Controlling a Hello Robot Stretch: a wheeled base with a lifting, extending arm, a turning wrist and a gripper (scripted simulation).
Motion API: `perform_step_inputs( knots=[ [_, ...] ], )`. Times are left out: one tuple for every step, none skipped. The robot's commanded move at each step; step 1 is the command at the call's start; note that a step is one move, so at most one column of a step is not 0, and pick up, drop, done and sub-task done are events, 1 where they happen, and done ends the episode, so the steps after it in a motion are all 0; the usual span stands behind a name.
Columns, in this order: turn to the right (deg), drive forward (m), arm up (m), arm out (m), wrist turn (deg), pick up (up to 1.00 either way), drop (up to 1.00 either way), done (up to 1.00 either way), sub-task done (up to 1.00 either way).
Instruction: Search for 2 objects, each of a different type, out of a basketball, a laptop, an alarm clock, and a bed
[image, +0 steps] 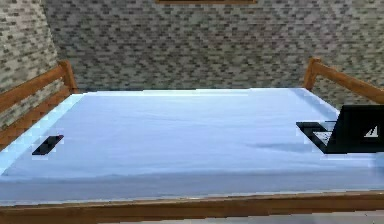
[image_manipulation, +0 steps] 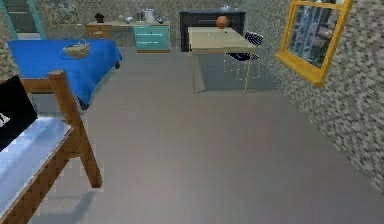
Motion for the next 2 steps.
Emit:
perform_step_inputs(
  knots=[
    [45.0, 0.00, 0.00, 0.00, 0.0, 0.00, 0.00, 0.00, 0.00],
    [39.0, 0.00, 0.00, 0.00, 0.0, 0.00, 0.00, 0.00, 0.00]
  ],
)
